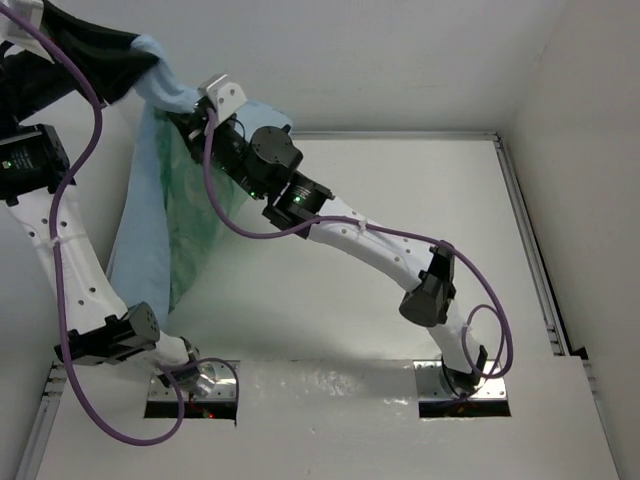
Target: Put the pillow into the pillowcase
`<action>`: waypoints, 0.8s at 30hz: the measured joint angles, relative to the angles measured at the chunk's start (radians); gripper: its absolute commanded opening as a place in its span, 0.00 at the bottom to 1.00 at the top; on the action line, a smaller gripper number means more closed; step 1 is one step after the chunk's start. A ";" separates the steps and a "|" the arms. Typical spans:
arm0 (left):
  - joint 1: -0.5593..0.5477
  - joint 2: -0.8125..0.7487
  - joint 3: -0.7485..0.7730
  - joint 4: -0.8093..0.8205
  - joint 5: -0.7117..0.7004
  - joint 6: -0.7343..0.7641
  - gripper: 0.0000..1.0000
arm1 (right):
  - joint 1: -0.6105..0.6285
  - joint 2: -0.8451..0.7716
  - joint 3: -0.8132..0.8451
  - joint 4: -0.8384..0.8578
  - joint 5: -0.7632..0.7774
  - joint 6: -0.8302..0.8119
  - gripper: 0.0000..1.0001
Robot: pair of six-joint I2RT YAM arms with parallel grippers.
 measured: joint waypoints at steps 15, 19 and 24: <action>-0.024 0.251 -0.602 0.950 0.187 -0.858 1.00 | -0.626 -0.289 -0.463 -0.576 0.410 0.484 0.00; -0.027 0.360 -0.628 1.067 0.201 -1.087 1.00 | -0.781 -0.372 -0.533 -0.705 0.348 0.627 0.00; -0.036 0.438 -0.596 1.149 0.206 -1.244 1.00 | -0.871 -0.392 -0.660 -0.718 0.324 0.669 0.00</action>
